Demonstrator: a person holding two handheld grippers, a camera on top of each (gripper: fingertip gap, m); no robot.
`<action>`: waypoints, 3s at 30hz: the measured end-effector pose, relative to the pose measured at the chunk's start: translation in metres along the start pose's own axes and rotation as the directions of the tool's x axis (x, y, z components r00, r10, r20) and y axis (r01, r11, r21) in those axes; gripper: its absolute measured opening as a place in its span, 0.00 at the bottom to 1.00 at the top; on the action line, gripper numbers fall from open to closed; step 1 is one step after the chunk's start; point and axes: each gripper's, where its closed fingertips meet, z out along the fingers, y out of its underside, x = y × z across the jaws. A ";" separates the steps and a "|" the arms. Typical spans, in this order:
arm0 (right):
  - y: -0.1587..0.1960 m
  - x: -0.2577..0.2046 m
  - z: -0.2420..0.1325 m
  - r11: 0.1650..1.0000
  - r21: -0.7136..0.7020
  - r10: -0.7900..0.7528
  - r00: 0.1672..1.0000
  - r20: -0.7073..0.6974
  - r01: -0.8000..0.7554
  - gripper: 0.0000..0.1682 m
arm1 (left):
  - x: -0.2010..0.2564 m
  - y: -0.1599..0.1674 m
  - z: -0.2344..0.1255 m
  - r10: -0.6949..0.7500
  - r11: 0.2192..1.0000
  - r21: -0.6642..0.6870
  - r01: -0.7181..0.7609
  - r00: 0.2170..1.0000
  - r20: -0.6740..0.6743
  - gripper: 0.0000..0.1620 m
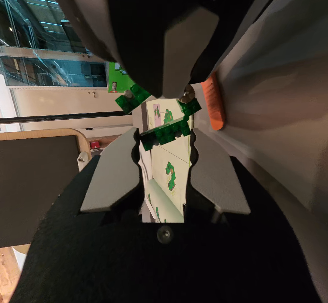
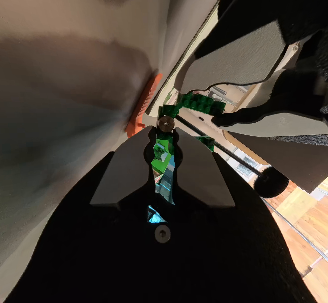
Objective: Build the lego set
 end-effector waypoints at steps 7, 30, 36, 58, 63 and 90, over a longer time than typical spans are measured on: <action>-0.002 -0.004 -0.002 1.000 0.002 0.005 1.000 0.027 -0.005 0.10 | 0.003 -0.001 0.000 -0.020 1.000 -0.018 0.019 0.999 -0.032 0.33; 0.006 -0.014 -0.006 1.000 -0.001 0.014 0.999 0.049 -0.014 0.10 | -0.003 0.005 -0.004 0.028 1.000 -0.013 -0.027 0.998 0.058 0.33; 0.020 -0.028 -0.027 0.986 0.035 0.148 0.949 0.277 -0.164 0.10 | -0.014 0.013 -0.016 -0.055 0.997 0.058 0.047 0.987 0.149 0.33; 0.021 -0.060 -0.161 0.846 0.028 0.193 0.355 0.915 -0.532 0.10 | -0.030 0.002 -0.077 -0.113 0.975 0.218 0.033 0.923 0.367 0.33; 0.021 -0.074 -0.164 0.833 -0.020 0.262 0.363 0.894 -0.553 0.10 | -0.019 -0.007 -0.078 -0.119 0.968 0.248 0.033 0.933 0.339 0.33; -0.016 0.011 -0.115 0.657 0.166 0.619 0.652 0.438 -0.735 0.10 | 0.021 -0.021 -0.059 -0.406 0.874 0.242 0.422 0.907 -0.115 0.33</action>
